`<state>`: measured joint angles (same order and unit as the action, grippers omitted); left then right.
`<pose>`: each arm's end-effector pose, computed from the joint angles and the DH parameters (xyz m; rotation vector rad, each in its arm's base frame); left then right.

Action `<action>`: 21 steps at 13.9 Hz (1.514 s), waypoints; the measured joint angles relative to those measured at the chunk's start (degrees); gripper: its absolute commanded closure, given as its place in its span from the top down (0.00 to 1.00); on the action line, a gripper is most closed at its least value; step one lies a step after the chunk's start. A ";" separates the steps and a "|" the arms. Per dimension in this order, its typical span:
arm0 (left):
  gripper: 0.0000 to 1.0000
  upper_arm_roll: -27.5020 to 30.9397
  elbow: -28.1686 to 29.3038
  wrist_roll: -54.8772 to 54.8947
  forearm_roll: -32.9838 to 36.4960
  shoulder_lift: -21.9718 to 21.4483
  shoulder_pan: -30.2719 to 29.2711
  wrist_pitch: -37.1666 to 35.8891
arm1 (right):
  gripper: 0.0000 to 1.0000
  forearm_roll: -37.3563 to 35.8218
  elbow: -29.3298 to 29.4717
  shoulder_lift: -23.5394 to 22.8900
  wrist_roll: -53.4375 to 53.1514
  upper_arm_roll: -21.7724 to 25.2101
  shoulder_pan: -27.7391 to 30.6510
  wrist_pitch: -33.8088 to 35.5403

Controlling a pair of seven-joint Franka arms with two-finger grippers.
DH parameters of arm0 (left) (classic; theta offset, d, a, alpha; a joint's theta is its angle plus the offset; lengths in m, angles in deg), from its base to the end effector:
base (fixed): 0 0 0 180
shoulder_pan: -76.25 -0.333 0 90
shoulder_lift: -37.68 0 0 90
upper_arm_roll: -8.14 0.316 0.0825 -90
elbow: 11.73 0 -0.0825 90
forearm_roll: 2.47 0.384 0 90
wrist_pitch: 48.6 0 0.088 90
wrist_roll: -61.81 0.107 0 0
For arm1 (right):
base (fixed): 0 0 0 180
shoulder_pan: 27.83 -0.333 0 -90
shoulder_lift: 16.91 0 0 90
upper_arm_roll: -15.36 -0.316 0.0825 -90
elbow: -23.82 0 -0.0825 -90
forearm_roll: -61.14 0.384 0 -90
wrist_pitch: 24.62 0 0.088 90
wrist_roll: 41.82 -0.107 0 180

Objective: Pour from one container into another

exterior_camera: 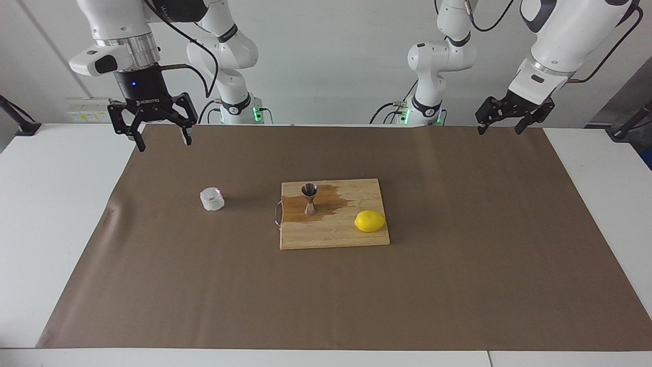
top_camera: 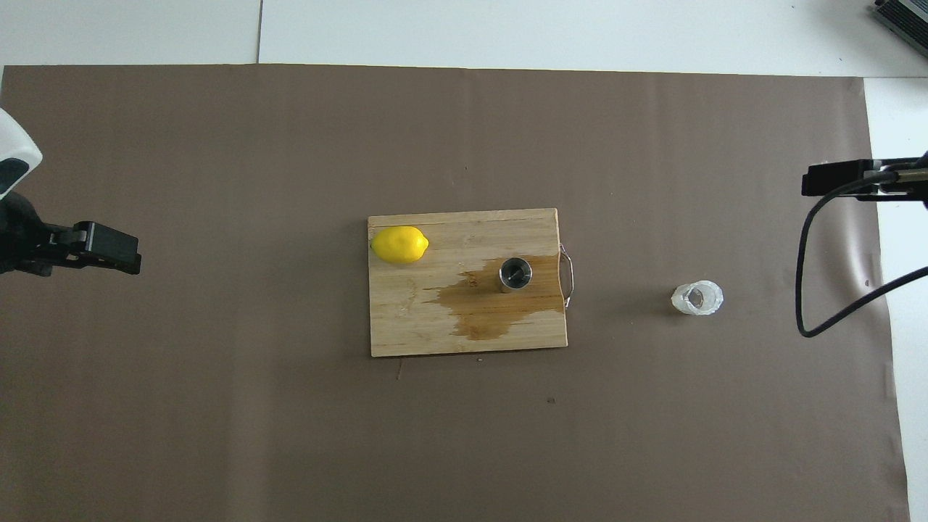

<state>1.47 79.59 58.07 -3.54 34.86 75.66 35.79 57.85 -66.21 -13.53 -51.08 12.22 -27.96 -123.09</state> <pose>0.5254 -0.0598 0.6320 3.1321 -0.0652 -0.1143 0.5497 0.0271 0.6715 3.0825 -0.1569 0.3277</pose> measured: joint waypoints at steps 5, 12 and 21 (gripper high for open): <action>1.00 0.00 0.00 0.00 0.00 0.00 0.00 0.00 | 1.00 0.01 -0.79 -0.01 -3.78 -0.07 -0.17 5.82; 1.00 0.00 0.00 0.00 0.00 0.00 0.00 0.00 | 1.00 3.96 -2.35 0.11 -0.66 0.39 2.02 5.89; 1.00 0.00 0.00 0.00 0.00 0.00 0.00 0.00 | 1.00 4.02 -3.01 0.14 0.09 0.20 1.79 5.89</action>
<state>1.47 79.59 58.07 -3.54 34.86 75.66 35.79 61.86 -69.23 -13.38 -50.98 12.42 -26.17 -117.20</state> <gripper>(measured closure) 0.000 0.000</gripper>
